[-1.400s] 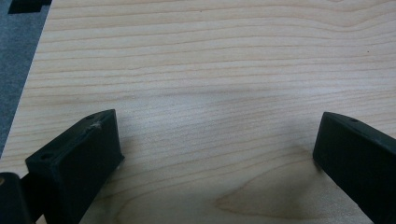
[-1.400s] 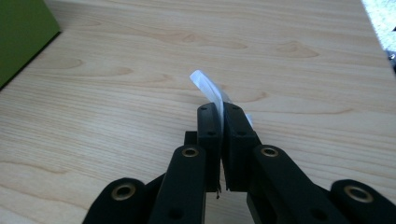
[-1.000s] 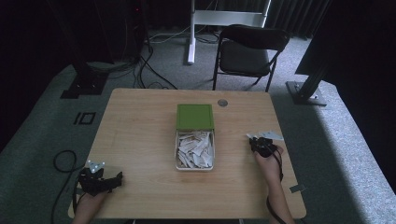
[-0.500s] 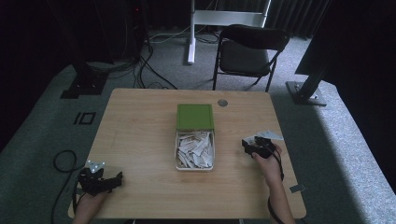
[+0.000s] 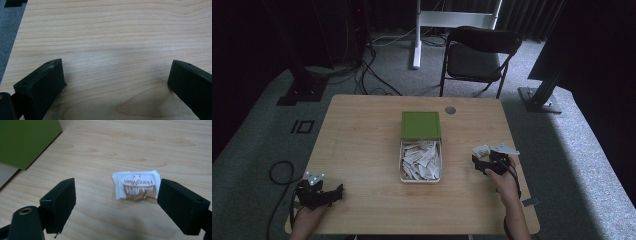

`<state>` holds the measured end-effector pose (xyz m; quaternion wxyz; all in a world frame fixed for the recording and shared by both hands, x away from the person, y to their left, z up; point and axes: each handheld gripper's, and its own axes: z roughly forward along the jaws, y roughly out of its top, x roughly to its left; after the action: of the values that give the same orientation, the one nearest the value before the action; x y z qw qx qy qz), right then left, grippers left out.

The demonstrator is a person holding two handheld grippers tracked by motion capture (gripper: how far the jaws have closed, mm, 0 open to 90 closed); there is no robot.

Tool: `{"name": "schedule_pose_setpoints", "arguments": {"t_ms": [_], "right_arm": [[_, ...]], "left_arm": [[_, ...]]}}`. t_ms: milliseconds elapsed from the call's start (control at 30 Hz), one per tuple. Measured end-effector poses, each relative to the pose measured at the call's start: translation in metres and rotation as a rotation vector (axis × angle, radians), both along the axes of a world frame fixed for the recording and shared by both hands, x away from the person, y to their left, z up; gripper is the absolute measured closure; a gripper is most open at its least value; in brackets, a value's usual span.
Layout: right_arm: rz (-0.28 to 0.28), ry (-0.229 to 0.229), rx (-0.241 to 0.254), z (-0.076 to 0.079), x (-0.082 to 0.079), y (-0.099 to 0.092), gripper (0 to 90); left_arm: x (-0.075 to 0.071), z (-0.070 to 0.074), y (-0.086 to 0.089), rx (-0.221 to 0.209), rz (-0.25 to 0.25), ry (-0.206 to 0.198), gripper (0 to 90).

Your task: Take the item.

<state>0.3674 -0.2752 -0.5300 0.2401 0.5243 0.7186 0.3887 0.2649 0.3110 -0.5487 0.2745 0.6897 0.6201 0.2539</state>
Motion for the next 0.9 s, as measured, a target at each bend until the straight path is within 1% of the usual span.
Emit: {"name": "schedule_pose_setpoints", "arguments": {"t_ms": [167,333,400,500,900], "right_arm": [[-0.005,-0.002,-0.008,0.000,-0.008,-0.005,15.3],[-0.015,0.005,0.007,0.000,-0.016,-0.009,14.1],[-0.015,0.010,-0.002,0.000,-0.019,-0.010,14.1],[-0.019,0.014,0.003,-0.001,-0.023,-0.012,14.1],[0.009,0.031,-0.005,-0.003,-0.041,-0.020,14.1]], "left_arm": [[0.000,0.000,0.000,0.000,0.000,0.000,1.4],[0.000,0.000,0.000,0.000,0.000,0.000,1.4],[0.000,0.000,0.000,0.000,0.000,0.000,1.4],[0.000,0.000,0.000,0.000,0.000,0.000,1.4],[0.000,0.000,0.000,0.000,0.000,0.000,1.4]]}}
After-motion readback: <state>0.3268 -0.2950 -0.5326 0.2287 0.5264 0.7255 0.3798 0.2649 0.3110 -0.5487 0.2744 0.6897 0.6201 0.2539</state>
